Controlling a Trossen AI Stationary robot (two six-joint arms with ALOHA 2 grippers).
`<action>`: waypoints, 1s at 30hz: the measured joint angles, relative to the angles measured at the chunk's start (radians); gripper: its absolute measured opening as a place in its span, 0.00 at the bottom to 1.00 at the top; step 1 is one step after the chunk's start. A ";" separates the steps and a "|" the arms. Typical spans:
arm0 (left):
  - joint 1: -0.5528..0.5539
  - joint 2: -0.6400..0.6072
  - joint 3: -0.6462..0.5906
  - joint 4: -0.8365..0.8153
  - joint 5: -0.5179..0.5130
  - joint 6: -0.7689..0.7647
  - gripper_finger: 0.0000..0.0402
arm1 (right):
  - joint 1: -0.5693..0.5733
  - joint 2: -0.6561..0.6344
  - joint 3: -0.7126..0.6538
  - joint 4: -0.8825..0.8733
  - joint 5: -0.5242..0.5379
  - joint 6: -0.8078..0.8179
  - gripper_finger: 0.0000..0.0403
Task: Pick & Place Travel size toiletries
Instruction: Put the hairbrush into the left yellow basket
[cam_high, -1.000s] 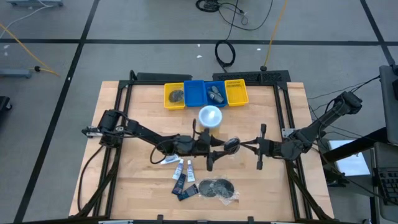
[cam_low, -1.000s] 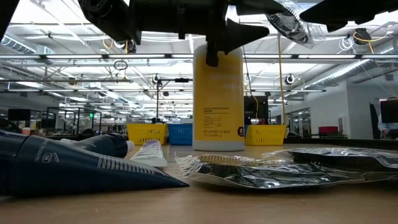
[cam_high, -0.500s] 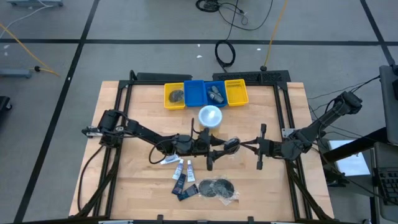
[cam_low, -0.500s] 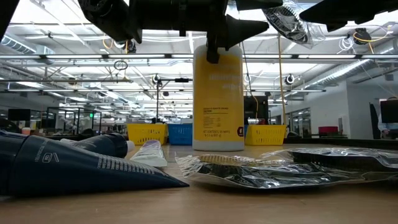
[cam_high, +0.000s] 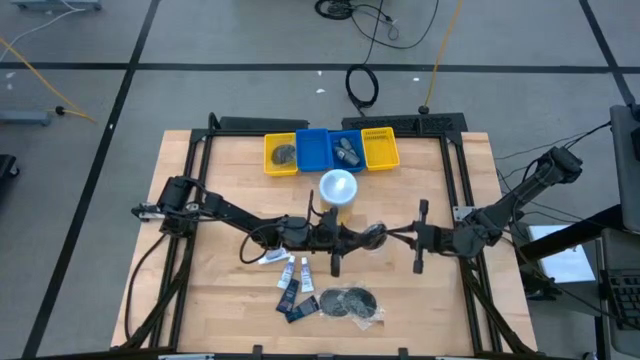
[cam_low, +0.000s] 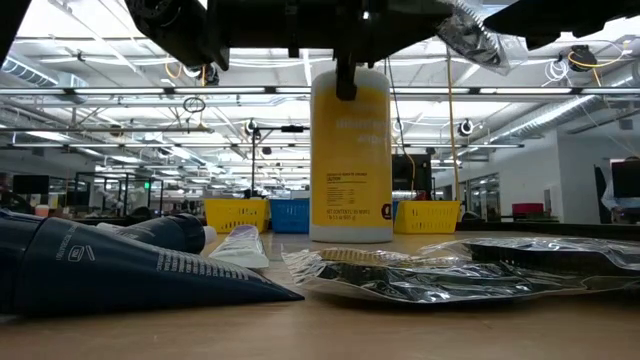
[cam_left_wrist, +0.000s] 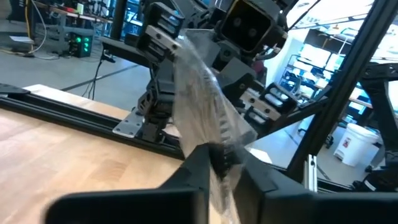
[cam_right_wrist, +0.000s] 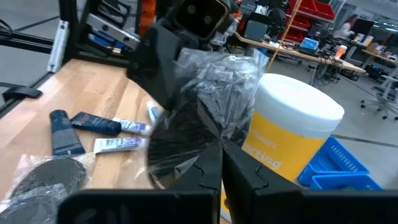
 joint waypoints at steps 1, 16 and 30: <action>0.000 0.000 0.000 -0.001 -0.002 0.000 0.04 | 0.000 0.000 0.000 0.000 -0.001 0.002 0.00; -0.004 0.000 0.000 -0.006 -0.006 0.003 0.01 | 0.000 0.000 0.000 -0.004 -0.004 0.005 0.00; -0.007 0.000 0.000 -0.002 -0.003 0.007 0.01 | 0.000 0.001 0.000 -0.002 -0.031 -0.035 0.20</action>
